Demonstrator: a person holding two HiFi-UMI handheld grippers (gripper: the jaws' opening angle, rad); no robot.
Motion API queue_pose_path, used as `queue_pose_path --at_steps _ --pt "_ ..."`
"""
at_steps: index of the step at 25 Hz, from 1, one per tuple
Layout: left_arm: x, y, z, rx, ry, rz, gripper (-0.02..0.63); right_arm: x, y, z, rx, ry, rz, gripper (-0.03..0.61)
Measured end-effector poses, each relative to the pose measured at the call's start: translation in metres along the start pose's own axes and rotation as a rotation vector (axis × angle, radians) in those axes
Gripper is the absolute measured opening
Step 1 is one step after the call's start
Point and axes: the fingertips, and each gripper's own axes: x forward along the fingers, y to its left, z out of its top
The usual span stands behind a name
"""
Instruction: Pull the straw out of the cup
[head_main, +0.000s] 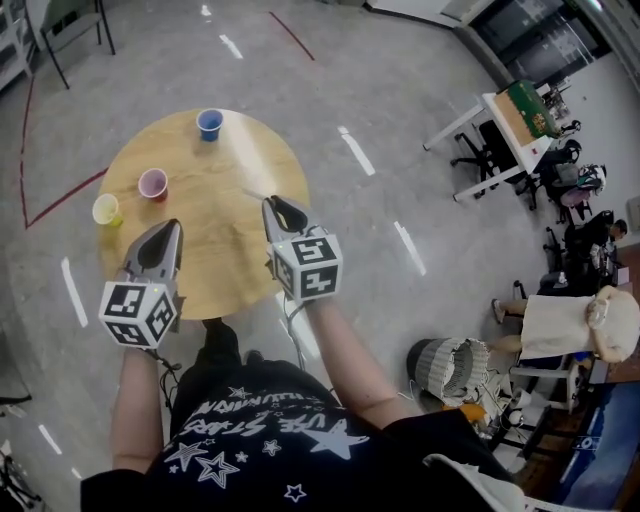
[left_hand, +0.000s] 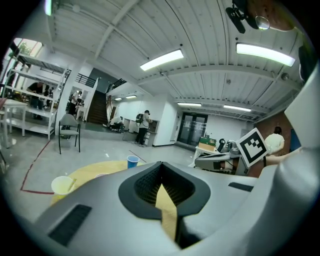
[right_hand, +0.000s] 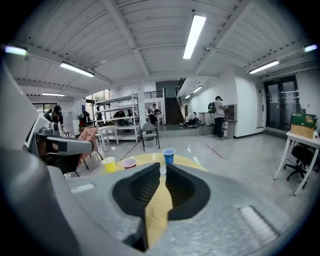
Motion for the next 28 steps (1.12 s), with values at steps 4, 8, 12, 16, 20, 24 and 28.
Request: queue_pose_path --at_steps 4,8,12,16,20,24,28 --pt "-0.025 -0.031 -0.007 0.011 -0.011 0.011 0.005 -0.040 0.005 -0.008 -0.001 -0.021 0.009 0.037" --pt "-0.048 -0.058 -0.012 0.024 -0.021 0.024 0.005 -0.075 0.008 -0.016 0.007 -0.046 0.017 0.037" --pt "-0.078 -0.085 -0.016 0.031 -0.035 0.043 0.005 -0.111 0.015 -0.022 0.007 -0.061 0.030 0.037" --pt "-0.109 -0.110 -0.023 0.037 -0.047 0.069 0.005 -0.143 0.025 -0.027 0.006 -0.080 0.052 0.037" --pt "-0.136 -0.125 -0.027 0.045 -0.061 0.090 0.005 -0.166 0.038 -0.032 0.015 -0.096 0.078 0.037" --pt "-0.155 -0.132 -0.026 0.050 -0.061 0.094 0.005 -0.183 0.048 -0.031 0.016 -0.102 0.083 0.037" --pt "-0.159 -0.128 -0.028 0.060 -0.055 0.088 0.005 -0.181 0.057 -0.032 0.012 -0.095 0.094 0.037"
